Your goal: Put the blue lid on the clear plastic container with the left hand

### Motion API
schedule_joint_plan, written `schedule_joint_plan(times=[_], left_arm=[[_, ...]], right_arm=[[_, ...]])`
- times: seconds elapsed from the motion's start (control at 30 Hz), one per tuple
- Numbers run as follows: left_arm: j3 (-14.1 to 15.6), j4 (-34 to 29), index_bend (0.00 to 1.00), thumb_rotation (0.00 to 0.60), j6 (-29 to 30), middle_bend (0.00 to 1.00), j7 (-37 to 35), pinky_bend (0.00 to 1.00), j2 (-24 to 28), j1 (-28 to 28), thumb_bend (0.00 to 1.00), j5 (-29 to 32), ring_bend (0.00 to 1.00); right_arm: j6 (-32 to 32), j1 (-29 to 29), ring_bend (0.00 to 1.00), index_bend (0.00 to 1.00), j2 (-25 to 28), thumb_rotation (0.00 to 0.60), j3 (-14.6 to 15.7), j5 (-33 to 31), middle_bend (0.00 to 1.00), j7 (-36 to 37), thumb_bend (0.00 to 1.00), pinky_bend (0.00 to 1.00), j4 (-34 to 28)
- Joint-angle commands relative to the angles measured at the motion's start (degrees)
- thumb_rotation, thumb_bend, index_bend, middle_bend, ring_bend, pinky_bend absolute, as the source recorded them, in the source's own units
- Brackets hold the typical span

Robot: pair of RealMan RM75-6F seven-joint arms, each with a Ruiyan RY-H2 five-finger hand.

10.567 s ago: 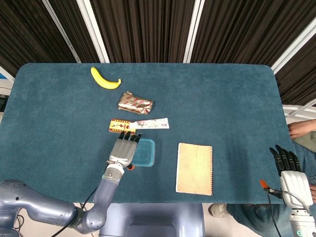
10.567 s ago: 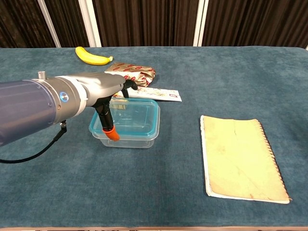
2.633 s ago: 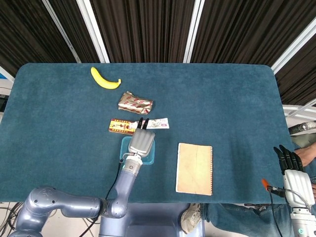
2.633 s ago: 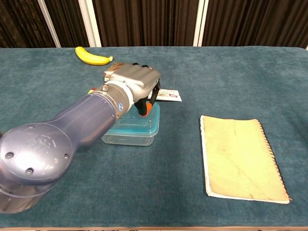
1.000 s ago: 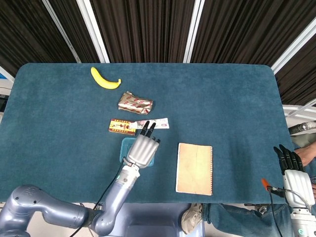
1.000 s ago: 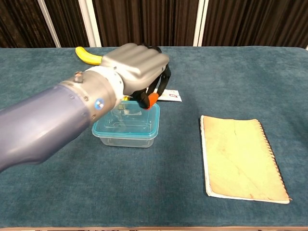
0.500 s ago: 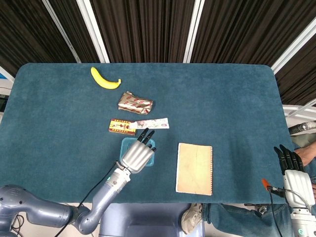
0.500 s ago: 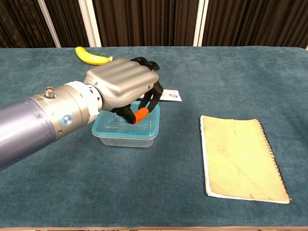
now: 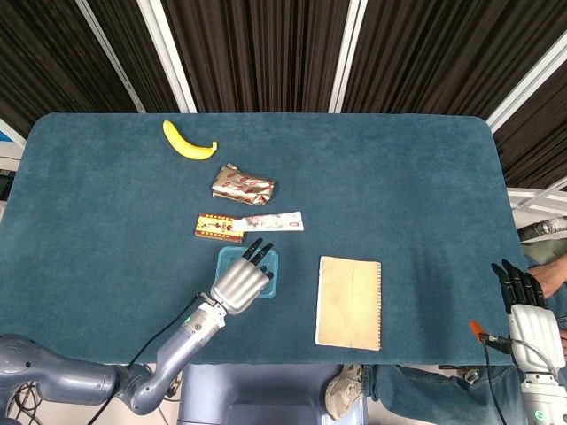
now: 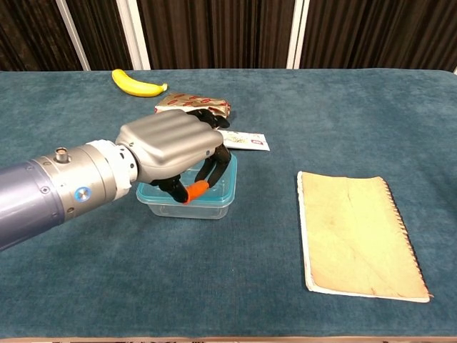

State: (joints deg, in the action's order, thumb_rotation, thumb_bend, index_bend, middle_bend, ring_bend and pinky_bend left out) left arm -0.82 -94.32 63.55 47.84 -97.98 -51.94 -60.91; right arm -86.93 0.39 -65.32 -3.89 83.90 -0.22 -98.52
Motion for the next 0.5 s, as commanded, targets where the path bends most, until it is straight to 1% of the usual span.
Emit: schedule_joint_plan(times=[0.03, 0.5], left_arm=[[-0.3, 0.8, 0.63, 0.6, -0.1, 0.54, -0.3, 0.0, -0.5, 0.2, 0.49, -0.7, 0.02], [-0.6, 1.4, 0.64, 0.6, -0.9, 0.52, 2.2, 0.0, -1.9, 0.4, 0.49, -1.6, 0.02]], right_arm=[[0.0, 0.0, 0.0, 0.02, 0.0, 0.6, 0.0, 0.0, 0.0, 0.0, 0.27, 0.0, 0.0], [0.1, 0.0, 0.0, 0.02, 0.0, 0.6, 0.1, 0.2, 0.0, 0.0, 0.27, 0.0, 0.0]])
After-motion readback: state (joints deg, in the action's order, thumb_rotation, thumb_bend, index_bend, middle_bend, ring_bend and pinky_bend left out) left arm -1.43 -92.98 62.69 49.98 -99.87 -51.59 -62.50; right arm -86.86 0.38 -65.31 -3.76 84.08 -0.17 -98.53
